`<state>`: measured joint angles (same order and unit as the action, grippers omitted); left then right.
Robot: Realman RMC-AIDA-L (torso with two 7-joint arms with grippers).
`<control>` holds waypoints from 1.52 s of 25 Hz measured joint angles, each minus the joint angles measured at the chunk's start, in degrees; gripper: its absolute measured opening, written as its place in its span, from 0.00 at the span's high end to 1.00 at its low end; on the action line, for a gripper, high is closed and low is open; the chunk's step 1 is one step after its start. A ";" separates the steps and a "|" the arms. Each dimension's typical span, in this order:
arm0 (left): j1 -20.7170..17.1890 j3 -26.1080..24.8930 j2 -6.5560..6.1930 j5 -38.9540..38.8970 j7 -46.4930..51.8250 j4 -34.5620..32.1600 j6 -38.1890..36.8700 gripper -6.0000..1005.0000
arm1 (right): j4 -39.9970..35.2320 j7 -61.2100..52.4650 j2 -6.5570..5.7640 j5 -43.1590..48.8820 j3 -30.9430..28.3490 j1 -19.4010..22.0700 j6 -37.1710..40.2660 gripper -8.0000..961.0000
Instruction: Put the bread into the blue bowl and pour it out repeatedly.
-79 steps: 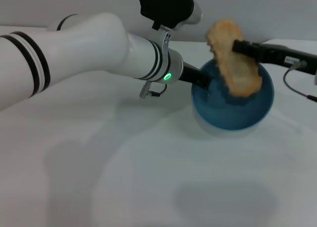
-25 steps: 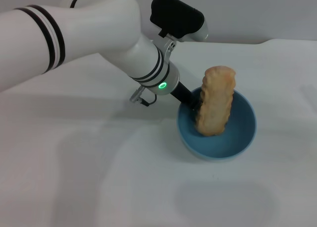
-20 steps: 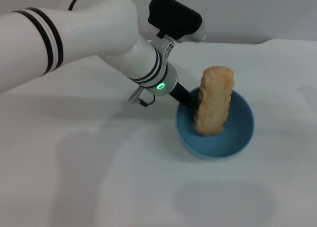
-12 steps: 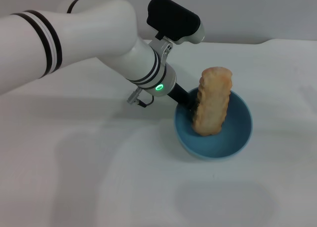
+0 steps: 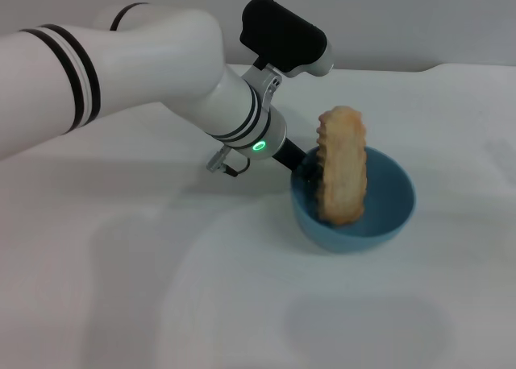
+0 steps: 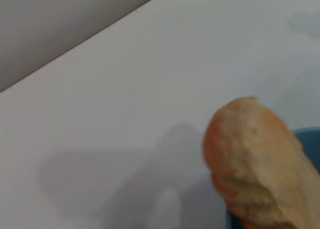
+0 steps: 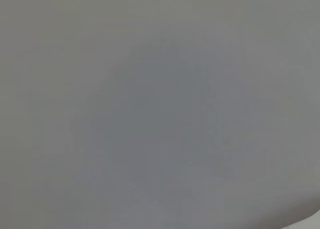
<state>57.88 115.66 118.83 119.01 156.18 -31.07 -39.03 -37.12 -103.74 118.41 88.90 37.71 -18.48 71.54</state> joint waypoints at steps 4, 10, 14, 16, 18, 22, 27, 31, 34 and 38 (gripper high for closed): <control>-0.57 -0.31 -0.14 0.14 0.36 -0.17 0.52 0.84 | 0.03 0.32 -0.04 0.00 0.10 -0.04 -0.18 0.63; -1.66 -0.88 -0.56 0.17 0.47 -1.26 2.30 0.70 | 0.30 2.51 -0.07 0.00 0.24 0.02 -0.68 0.63; -1.82 -1.67 -0.64 0.22 0.11 -1.39 2.44 0.57 | 1.30 3.06 -0.11 0.00 0.25 -0.21 -0.82 0.63; -1.87 -1.81 -0.68 0.24 0.04 -1.41 2.59 0.51 | 1.31 3.16 -0.12 0.00 0.28 -0.26 -0.97 0.63; -1.92 -1.83 -0.75 0.25 0.02 -1.42 3.05 0.48 | 1.34 3.42 -0.13 0.00 0.28 -0.28 -1.51 0.63; -1.92 -1.85 -0.79 0.26 0.01 -1.24 3.48 0.43 | 1.44 3.87 -0.16 0.00 0.37 -0.39 -2.15 0.63; -2.01 -1.83 -0.83 0.28 0.00 -1.04 3.62 0.36 | 1.44 3.89 -0.18 0.01 0.37 -0.48 -2.20 0.63; -2.16 -2.48 -0.88 1.27 0.00 -1.23 3.71 0.36 | 1.48 3.90 -0.18 0.04 0.35 -0.50 -2.33 0.63; -2.47 -5.45 -0.88 4.37 0.04 -1.92 4.09 0.34 | 1.51 3.90 -0.16 0.05 0.35 -0.51 -2.48 0.63; -3.44 -9.94 -0.92 8.22 0.41 -4.11 4.06 0.26 | 1.53 3.90 -0.14 0.05 0.35 -0.37 -2.84 0.63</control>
<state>54.44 105.71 117.91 127.24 156.58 -35.17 -34.97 -35.59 -99.84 118.26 88.95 38.05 -18.85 68.70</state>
